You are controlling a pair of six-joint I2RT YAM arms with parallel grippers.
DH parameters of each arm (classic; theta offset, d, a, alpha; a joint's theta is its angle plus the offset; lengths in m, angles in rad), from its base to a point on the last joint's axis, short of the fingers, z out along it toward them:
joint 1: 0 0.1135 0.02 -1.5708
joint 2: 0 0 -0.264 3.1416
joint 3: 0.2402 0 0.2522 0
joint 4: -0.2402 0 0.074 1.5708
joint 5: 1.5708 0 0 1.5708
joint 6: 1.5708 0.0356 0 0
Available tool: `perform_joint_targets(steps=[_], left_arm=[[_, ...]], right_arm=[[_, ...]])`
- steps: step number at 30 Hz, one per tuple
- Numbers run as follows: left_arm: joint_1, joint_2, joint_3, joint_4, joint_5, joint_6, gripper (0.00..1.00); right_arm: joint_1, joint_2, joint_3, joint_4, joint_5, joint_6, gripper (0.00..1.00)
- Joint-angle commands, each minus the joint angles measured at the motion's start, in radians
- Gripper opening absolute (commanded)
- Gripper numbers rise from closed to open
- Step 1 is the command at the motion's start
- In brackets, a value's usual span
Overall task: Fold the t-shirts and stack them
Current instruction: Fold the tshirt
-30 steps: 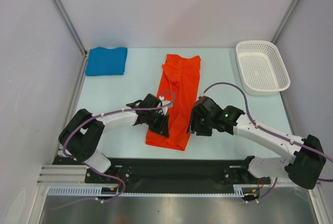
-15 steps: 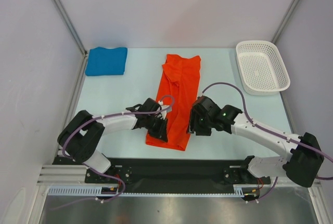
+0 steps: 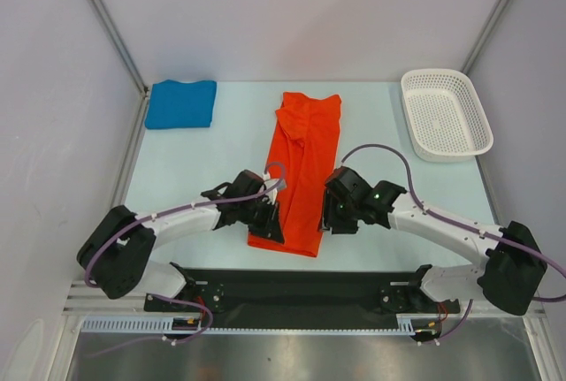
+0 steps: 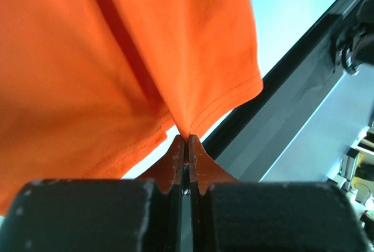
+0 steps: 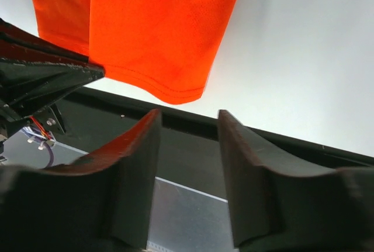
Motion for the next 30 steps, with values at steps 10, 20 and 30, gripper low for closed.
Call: perform_joint_targets(steps=[10, 20, 30], left_arm=[[-0.030, 0.024, -0.045, 0.045, -0.041, -0.045, 0.05], [-0.030, 0.073, -0.008, 0.023, -0.065, -0.063, 0.06], [-0.031, 0.087, -0.034, 0.026, -0.067, -0.083, 0.05]], right_arm=[[0.049, 0.177, 0.047, 0.200, -0.110, -0.049, 0.34], [0.087, 0.323, 0.083, 0.232, -0.164, -0.079, 0.07], [0.092, 0.320, -0.075, 0.270, -0.179, -0.066, 0.04]])
